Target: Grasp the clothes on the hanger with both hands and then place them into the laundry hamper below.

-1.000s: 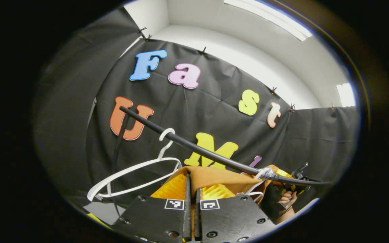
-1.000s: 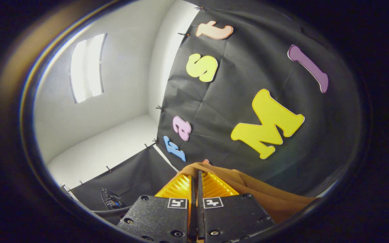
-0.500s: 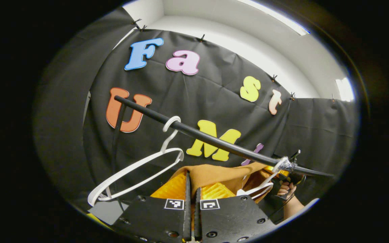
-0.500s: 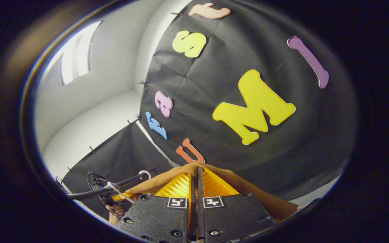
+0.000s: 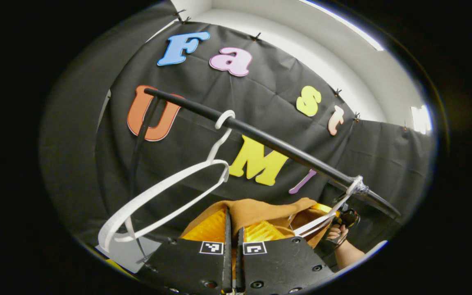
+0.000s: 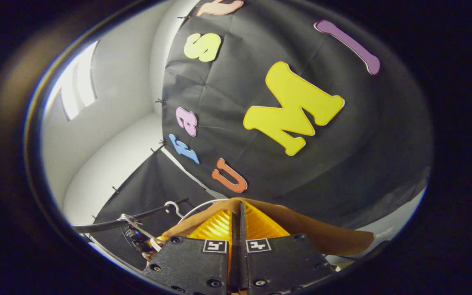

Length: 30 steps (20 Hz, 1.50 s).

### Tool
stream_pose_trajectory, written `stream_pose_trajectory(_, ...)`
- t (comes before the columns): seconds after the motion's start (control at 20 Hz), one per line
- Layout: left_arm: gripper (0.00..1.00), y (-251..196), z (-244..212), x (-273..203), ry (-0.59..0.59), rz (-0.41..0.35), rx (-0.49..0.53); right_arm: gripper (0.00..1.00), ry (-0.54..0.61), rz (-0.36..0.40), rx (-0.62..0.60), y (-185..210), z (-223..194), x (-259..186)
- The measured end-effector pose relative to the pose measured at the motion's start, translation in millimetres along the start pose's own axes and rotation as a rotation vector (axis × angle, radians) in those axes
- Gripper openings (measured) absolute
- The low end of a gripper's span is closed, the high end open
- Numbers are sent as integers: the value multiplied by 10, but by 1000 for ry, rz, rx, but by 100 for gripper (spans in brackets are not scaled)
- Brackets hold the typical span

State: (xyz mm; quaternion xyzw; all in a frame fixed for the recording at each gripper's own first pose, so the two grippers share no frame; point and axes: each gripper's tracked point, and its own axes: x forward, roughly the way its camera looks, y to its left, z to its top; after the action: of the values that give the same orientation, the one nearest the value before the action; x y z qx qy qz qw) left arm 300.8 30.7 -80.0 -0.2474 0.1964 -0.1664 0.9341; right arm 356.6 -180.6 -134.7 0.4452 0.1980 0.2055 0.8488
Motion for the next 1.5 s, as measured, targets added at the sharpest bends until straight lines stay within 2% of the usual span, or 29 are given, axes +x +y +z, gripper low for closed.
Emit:
stream_pose_trajectory(0.35,3,80,-176,60,41,-69,-142,4,-4,9,145,-319,-249,-50)
stream_pose_trajectory(0.55,4,92,-179,-6,29,-77,-206,4,18,7,156,-378,-423,-147)
stream_pose_trajectory(0.65,4,153,-122,-15,23,-60,-139,4,22,-8,106,-359,-423,-170)
stream_pose_trajectory(0.8,4,169,169,-135,-12,-50,-78,4,10,17,47,-96,-286,-188)
stream_pose_trajectory(0.95,4,152,310,-268,-26,-48,-98,4,10,57,-3,246,-190,-124)
stream_pose_trajectory(1.05,4,130,403,-344,-50,-60,-66,4,14,72,-69,409,-98,-98)
stream_pose_trajectory(1.1,10,129,475,-399,-58,-56,-54,4,-1,77,-79,479,5,-114)
stream_pose_trajectory(1.15,4,201,563,-439,-86,-28,-43,4,-45,78,-90,480,137,-182)
stream_pose_trajectory(1.2,4,290,615,-466,-105,1,-54,4,-113,75,-53,405,347,-243)
stream_pose_trajectory(1.25,4,244,633,-471,-118,-44,-103,4,-146,111,21,438,441,-299)
stream_pose_trajectory(1.3,8,184,589,-531,-118,-58,-103,3,-168,99,45,343,468,-366)
stream_pose_trajectory(1.35,1,132,434,-482,-94,-57,-66,4,-172,50,46,125,445,-380)
stream_pose_trajectory(1.4,7,140,221,-440,-49,-32,-14,3,-144,21,62,-72,345,-357)
stream_pose_trajectory(1.5,7,59,-100,-378,13,-40,18,4,-101,-38,100,-443,36,-366)
